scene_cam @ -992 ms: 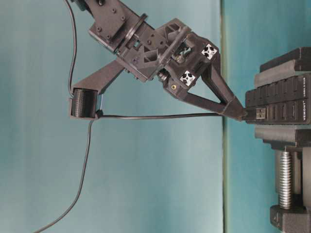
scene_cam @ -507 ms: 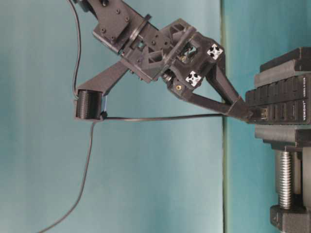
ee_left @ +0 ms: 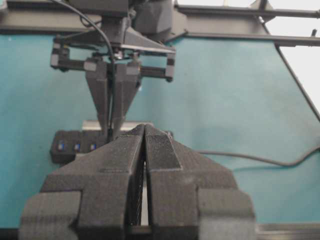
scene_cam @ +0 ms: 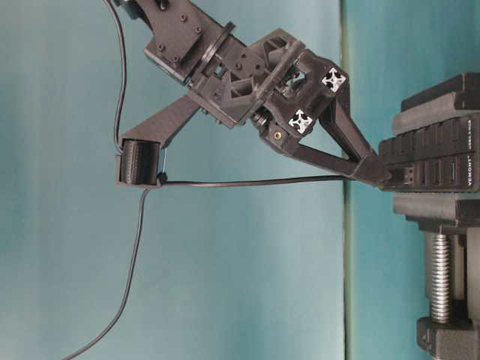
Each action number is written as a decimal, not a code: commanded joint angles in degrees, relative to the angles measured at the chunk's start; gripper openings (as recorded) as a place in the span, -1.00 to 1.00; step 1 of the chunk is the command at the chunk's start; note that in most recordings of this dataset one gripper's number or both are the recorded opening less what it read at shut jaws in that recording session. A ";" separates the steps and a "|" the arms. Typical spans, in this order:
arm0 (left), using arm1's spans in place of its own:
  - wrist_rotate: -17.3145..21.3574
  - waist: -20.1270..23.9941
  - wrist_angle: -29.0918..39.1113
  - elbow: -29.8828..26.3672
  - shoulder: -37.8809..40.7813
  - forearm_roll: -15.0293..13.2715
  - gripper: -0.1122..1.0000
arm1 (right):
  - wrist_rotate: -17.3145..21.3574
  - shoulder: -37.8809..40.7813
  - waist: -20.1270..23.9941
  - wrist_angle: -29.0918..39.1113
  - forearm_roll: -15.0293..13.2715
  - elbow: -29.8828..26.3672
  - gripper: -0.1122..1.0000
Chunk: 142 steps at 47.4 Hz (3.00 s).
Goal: Insert the USB into the center port of the fixed hub
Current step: 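Push the USB plug into the center port with the right gripper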
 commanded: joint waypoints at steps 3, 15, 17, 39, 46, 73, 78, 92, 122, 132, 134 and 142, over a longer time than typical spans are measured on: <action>-0.09 0.09 -0.18 -1.14 0.26 0.09 -0.79 | 0.70 -0.09 0.44 0.70 0.09 0.26 -0.67; -0.09 0.09 -0.26 -1.23 0.26 0.09 -0.79 | 0.70 0.00 0.44 1.14 0.09 1.05 -0.67; -0.09 0.09 -0.26 -1.32 0.35 0.09 -0.79 | 0.70 0.00 0.44 1.14 0.18 1.23 -0.67; -0.09 0.09 -0.26 -1.32 0.62 0.09 -0.79 | 0.62 1.41 0.44 2.20 0.18 1.14 -0.67; -0.09 0.09 -0.26 -1.32 0.62 0.09 -0.79 | 0.62 1.67 0.44 2.64 0.18 1.05 -0.67; -0.09 0.09 -0.26 -1.23 0.62 0.09 -0.79 | 0.53 1.76 0.44 3.08 0.18 1.32 -0.67; -0.09 0.09 -0.18 -1.23 0.62 0.09 -0.79 | 0.53 1.76 0.44 3.08 0.18 1.23 -0.67; -0.09 0.00 -0.18 -1.32 0.53 0.09 -0.79 | 0.53 1.76 0.44 3.08 0.18 1.05 -0.67; -0.53 0.00 -0.18 -1.32 0.62 0.00 -0.79 | 0.44 2.02 0.53 4.66 0.09 0.88 -0.67; -0.70 0.00 -0.26 -1.41 0.62 0.09 -0.79 | 0.62 1.85 0.53 4.39 0.18 0.35 -0.67; -0.70 0.00 -0.26 -1.41 0.62 0.09 -0.79 | 0.62 1.67 0.44 4.04 0.18 0.18 -0.67; -0.62 0.00 -0.26 -1.41 0.62 0.09 -0.79 | 0.62 0.97 0.35 3.60 0.09 -1.23 -0.67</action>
